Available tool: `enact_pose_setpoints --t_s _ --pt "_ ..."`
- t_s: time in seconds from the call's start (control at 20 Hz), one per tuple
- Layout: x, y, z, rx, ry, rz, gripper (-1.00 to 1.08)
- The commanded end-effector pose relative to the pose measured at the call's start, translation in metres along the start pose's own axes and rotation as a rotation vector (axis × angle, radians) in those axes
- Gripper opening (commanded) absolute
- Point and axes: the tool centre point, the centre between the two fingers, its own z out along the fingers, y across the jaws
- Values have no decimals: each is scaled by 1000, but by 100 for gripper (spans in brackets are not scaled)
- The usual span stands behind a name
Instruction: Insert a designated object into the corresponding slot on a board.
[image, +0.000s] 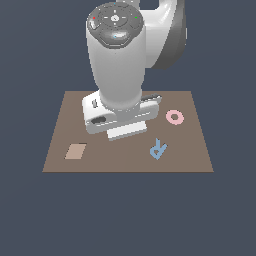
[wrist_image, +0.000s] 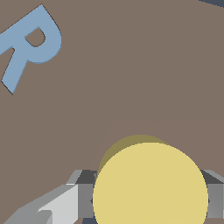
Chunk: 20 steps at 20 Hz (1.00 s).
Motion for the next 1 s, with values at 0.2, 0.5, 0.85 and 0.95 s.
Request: enact_pose_setpoints --t_s 0.2,0.5,0.85,0.95 --pt "-25 6 -2 -1 1 -252 -100" --pt "-45 17 -3 -1 0 -473 -100" --pt "-65 35 -4 -1 0 -721 -100" --pt "-69 40 -4 -1 0 -787 -100"
